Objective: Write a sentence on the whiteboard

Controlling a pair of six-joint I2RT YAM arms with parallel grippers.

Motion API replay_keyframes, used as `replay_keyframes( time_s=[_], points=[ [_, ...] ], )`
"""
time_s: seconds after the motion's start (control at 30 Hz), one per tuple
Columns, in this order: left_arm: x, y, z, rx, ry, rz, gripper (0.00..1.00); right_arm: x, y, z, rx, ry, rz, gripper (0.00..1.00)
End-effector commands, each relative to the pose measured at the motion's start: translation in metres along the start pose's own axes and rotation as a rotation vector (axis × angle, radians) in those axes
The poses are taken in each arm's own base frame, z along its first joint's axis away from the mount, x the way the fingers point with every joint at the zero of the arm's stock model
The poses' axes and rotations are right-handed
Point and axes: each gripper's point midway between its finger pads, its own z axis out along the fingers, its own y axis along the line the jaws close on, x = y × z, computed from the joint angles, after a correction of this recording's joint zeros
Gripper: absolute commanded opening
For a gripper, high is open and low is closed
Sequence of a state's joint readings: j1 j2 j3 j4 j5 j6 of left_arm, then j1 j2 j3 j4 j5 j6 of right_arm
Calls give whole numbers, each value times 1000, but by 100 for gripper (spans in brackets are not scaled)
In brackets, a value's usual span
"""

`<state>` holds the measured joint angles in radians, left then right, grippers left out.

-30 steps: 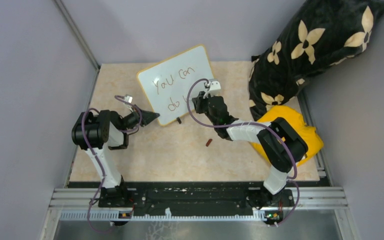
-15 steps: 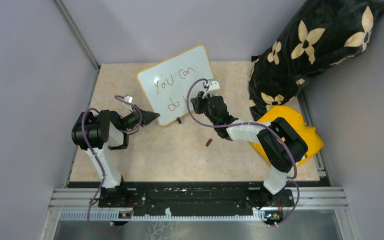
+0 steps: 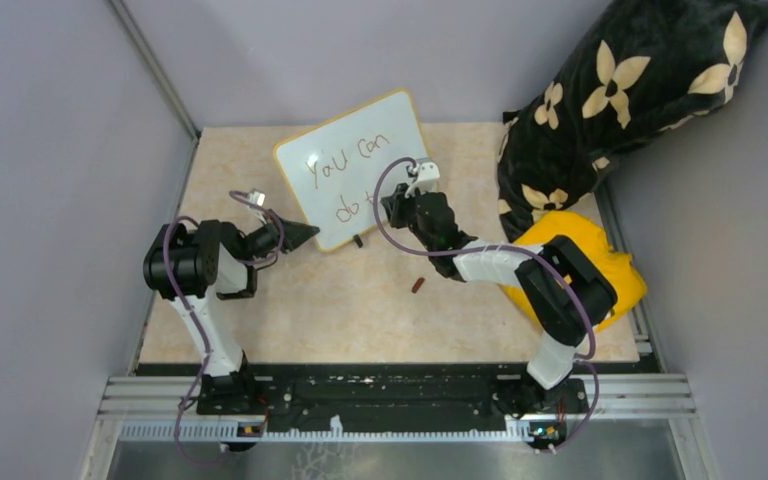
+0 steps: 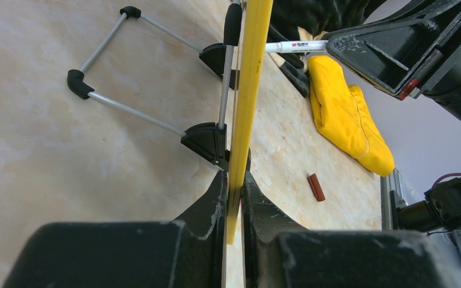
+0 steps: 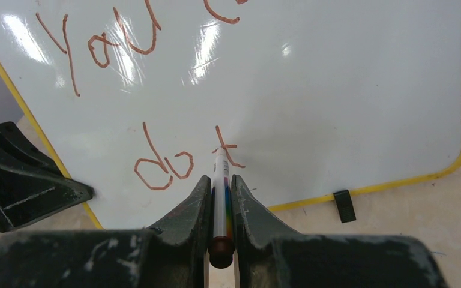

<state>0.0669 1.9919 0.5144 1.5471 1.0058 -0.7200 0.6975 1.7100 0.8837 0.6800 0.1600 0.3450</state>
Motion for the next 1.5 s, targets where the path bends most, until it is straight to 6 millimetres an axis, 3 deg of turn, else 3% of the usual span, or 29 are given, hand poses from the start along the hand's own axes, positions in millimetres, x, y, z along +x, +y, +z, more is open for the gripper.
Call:
replay_keyframes(
  time_s=[0.0, 0.23, 0.63, 0.93, 1.47],
  points=[
    [-4, -7, 4, 43, -5, 36, 0, -57, -2, -12, 36, -167, 41, 0],
    [-5, -8, 4, 43, -6, 38, 0, -79, -10, -7, 50, -209, 64, 0],
    [-4, -7, 4, 41, -3, 30, 0, -79, -4, 15, 31, -197, 71, 0],
    [-4, -6, 4, 40, -1, 27, 0, -66, -10, 22, 46, -158, 71, 0],
    [-4, -6, 4, 37, -1, 25, 0, -30, -27, 10, 86, -88, 76, 0]
  ],
)
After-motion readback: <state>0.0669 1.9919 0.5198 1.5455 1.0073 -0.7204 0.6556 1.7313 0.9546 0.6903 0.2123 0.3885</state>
